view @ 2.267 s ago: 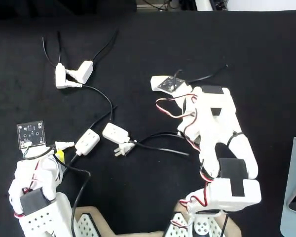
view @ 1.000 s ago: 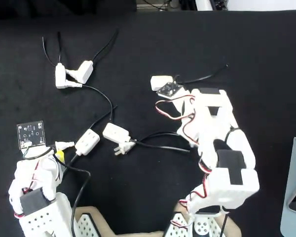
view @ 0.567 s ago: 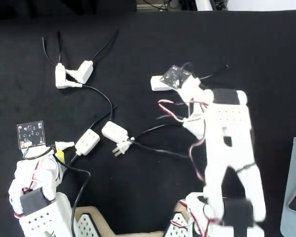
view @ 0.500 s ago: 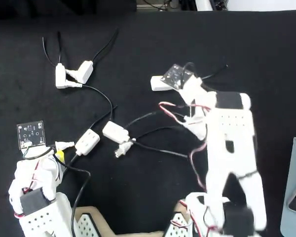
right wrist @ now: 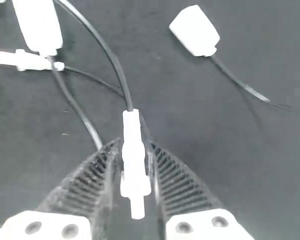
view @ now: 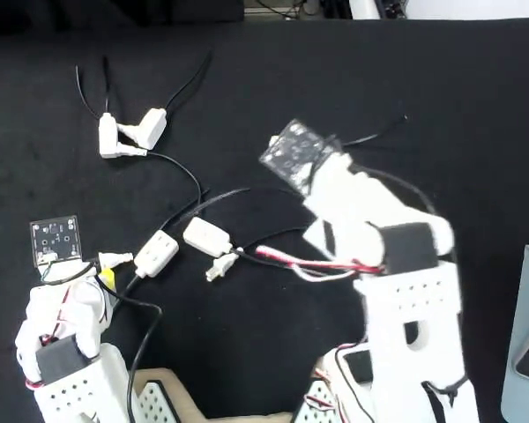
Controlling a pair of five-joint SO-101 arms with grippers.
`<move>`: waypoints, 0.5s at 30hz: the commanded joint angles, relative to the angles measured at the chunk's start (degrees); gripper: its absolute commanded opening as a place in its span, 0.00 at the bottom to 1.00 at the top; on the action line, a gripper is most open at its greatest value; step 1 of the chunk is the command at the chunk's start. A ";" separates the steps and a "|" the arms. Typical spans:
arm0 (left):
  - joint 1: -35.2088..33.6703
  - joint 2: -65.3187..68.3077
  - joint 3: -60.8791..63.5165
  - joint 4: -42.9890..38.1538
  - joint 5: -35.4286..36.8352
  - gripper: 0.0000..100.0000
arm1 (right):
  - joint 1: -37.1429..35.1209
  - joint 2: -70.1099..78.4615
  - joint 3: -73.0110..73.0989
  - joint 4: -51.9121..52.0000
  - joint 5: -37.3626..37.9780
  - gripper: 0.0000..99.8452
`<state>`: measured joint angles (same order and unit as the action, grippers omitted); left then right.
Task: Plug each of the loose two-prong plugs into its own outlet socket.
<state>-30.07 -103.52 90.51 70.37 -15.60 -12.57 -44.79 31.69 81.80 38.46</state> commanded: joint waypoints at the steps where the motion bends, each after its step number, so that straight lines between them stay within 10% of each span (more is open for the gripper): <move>1: 0.04 -0.44 -0.31 0.09 -0.53 0.23 | -4.57 -1.01 4.35 -5.63 -3.52 0.01; 15: 0.04 -0.44 -0.31 0.09 -0.53 0.23 | -12.92 -1.01 30.55 -31.74 -5.36 0.01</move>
<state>-30.07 -103.52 90.51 70.37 -15.60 -24.79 -44.79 59.74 53.14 32.04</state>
